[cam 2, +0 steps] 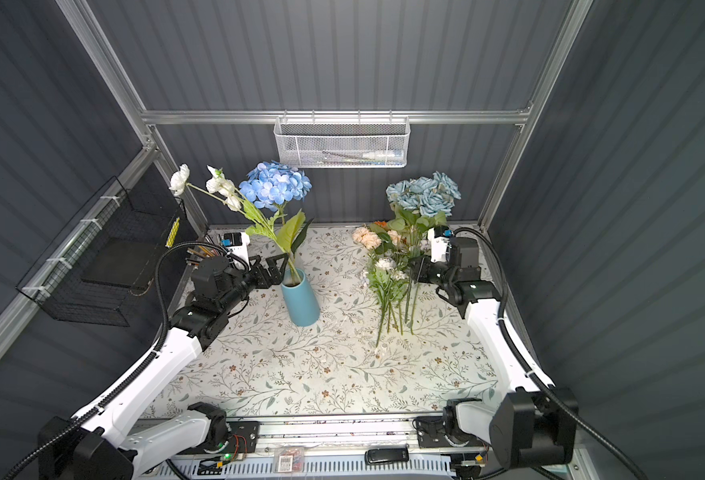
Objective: Arrange the flowers into the vase
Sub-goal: 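Lift the blue roses upward out of the pile with the right gripper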
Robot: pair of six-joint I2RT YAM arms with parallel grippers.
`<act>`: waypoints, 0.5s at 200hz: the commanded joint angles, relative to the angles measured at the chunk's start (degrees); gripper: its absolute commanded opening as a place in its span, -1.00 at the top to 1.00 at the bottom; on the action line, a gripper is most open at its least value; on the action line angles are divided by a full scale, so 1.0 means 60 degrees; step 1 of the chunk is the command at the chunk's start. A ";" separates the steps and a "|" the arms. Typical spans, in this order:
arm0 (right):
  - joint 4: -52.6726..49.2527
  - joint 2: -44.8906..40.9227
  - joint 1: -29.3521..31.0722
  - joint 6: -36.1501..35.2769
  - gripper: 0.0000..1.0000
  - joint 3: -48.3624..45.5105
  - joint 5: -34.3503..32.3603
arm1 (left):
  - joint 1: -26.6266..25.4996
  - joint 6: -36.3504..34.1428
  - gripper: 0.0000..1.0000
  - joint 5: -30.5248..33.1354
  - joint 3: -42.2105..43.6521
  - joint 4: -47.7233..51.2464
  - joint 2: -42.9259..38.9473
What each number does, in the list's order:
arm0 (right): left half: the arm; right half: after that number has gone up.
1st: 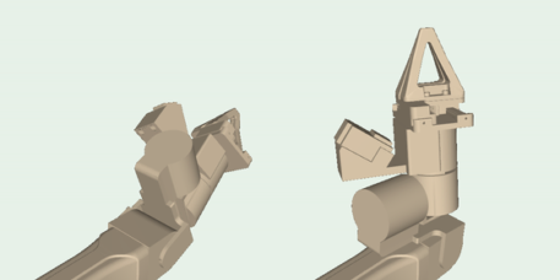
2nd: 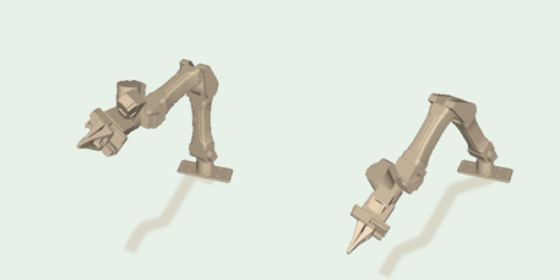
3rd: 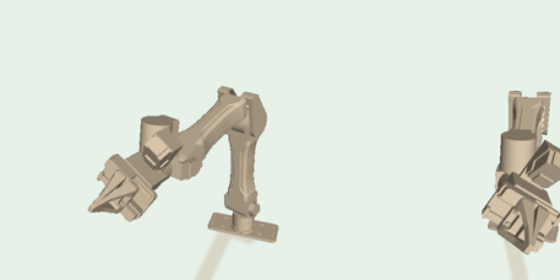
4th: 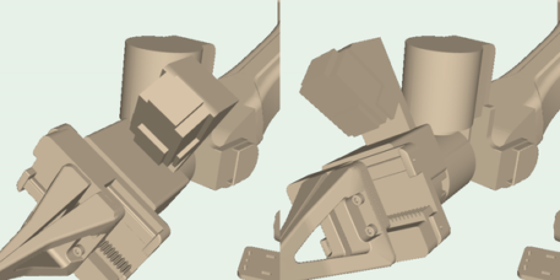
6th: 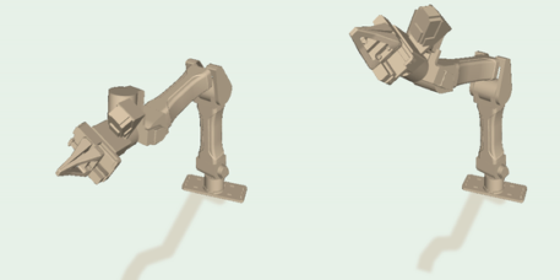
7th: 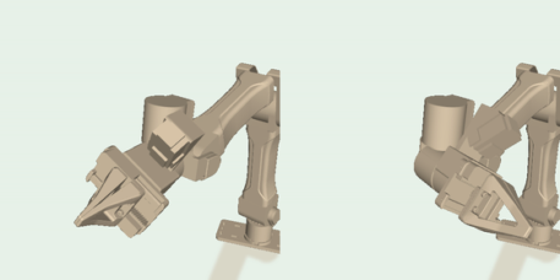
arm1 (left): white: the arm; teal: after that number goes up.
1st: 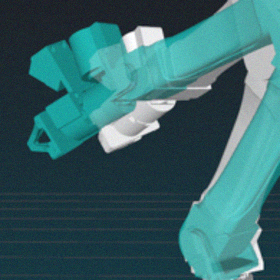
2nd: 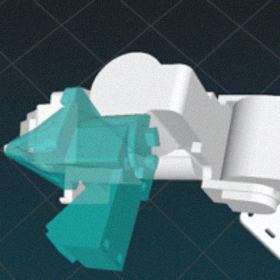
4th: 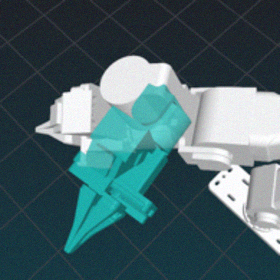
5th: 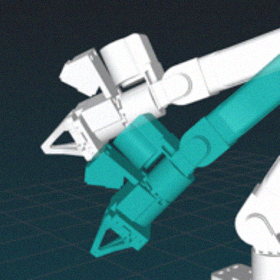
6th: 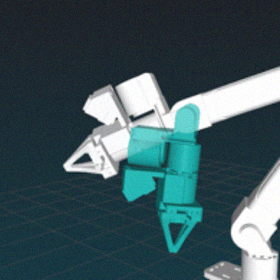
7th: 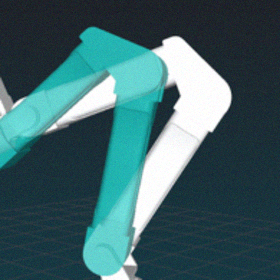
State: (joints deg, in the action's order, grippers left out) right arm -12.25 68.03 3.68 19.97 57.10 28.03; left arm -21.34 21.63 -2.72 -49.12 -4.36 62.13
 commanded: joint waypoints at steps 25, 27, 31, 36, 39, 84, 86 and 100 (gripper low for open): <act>0.3817 -0.1052 0.0163 0.2510 1.00 -0.0625 0.2746 | -0.0036 -0.0235 -0.99 0.0077 0.0159 -0.0327 -0.0315; 0.4009 -0.1065 0.0181 0.2592 1.00 -0.0662 0.2811 | -0.0044 -0.0246 -1.00 0.0085 0.0167 -0.0328 -0.0334; 0.4357 -0.1094 0.0249 0.2775 1.00 -0.0718 0.2886 | -0.0036 -0.0250 -1.00 0.0142 0.0180 -0.0335 -0.0353; 0.4748 -0.1110 0.0339 0.2973 1.00 -0.0776 0.2960 | -0.0033 -0.0242 -1.00 0.0196 0.0202 -0.0342 -0.0384; 0.4942 -0.1102 0.0391 0.3070 1.00 -0.0785 0.3002 | -0.0032 -0.0236 -1.00 0.0216 0.0213 -0.0355 -0.0404; 0.5902 -0.0708 0.2064 0.2615 1.00 -0.0301 0.2316 | -0.0032 -0.0257 -1.00 0.0284 0.0284 -0.0279 -0.0641; 0.5914 -0.0609 0.2176 0.2538 1.00 -0.0284 0.2217 | -0.0032 -0.0255 -1.00 0.0279 0.0279 -0.0272 -0.0650; 0.6429 -0.0225 0.2839 0.2062 1.00 -0.0244 0.1769 | -0.0024 -0.0312 -1.00 0.0299 0.0271 -0.0134 -0.0698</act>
State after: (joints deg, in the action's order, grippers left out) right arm 18.39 64.49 15.42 36.18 53.71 41.74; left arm -21.34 21.23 -1.83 -48.10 -5.43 59.18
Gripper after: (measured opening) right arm 0.056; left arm 0.998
